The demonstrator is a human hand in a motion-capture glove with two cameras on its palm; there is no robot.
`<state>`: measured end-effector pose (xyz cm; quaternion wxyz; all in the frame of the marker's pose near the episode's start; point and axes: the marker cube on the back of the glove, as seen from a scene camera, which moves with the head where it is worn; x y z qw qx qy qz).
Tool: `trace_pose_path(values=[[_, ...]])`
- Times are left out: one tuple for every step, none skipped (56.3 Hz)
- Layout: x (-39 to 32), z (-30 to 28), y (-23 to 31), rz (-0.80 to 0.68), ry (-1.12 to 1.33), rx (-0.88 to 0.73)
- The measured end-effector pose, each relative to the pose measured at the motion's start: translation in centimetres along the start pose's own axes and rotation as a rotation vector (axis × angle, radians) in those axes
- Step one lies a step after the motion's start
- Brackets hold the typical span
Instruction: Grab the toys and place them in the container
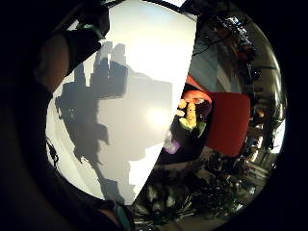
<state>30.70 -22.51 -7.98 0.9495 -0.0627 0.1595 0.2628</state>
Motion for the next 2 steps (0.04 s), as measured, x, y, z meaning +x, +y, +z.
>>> trace_pose_path(values=[[-0.01,-0.01,0.00,-0.002,0.003,-0.001],[-0.01,-0.01,0.01,-0.002,0.005,-0.002]])
